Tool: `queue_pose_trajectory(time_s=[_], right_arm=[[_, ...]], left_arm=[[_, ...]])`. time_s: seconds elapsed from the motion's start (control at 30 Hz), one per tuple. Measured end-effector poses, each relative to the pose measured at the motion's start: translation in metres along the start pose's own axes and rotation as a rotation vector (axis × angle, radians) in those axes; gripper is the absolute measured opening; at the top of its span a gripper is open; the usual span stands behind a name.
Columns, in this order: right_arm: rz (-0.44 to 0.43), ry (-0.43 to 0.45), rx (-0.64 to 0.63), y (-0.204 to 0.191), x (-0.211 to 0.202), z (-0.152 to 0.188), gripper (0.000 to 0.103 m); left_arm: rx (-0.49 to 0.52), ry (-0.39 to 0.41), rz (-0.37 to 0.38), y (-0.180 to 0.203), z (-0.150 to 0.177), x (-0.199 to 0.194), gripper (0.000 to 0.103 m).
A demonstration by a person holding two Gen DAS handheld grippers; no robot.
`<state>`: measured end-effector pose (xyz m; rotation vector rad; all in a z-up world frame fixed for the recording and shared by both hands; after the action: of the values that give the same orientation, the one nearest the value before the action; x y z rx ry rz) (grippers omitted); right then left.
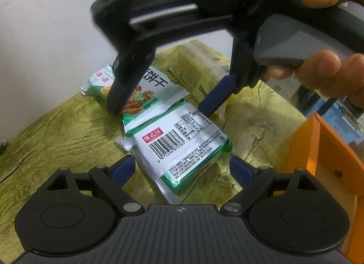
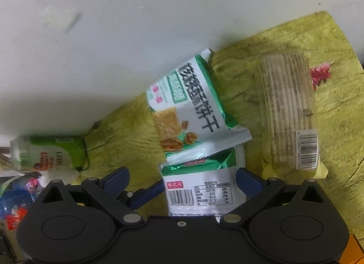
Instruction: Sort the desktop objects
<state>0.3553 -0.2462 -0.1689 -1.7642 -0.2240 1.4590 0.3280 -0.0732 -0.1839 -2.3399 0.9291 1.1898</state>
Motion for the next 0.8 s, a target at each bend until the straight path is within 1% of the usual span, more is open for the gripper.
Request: queue_pose_trajectory(time_s=[0.1, 0.37, 0.47, 0.63, 0.8], right_arm=[[0.030, -0.010, 0.006, 0.003, 0.006, 0.000, 0.102], [0.069, -0.028, 0.014, 0.006, 0.017, -0.003, 0.103], [0.070, -0.037, 0.016, 0.006, 0.020, -0.003, 0.103], [0.027, -0.047, 0.036, 0.008, 0.017, 0.001, 0.103], [-0.034, -0.033, 0.041, 0.009, 0.005, 0.003, 0.103]], left_arm=[[0.007, -0.004, 0.001, 0.002, 0.000, 0.002, 0.091], [0.015, -0.010, -0.008, 0.005, -0.004, 0.004, 0.091], [0.018, -0.009, -0.010, 0.005, -0.004, 0.004, 0.091], [0.013, -0.012, -0.005, 0.004, -0.005, 0.003, 0.093], [0.023, -0.009, -0.004, 0.003, -0.002, 0.001, 0.094]])
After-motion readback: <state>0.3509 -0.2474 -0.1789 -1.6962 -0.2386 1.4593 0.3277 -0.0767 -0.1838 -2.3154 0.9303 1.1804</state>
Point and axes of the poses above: each gripper's, at about its wrist camera, not at the fingertips, and x roughly the way its jaws point, y to its right, z to its underside, the point moved 1 cm from there along x, roughly the way its jaws point, and after that the axes turned 14 degrees about -z, right-handed, at the moved point
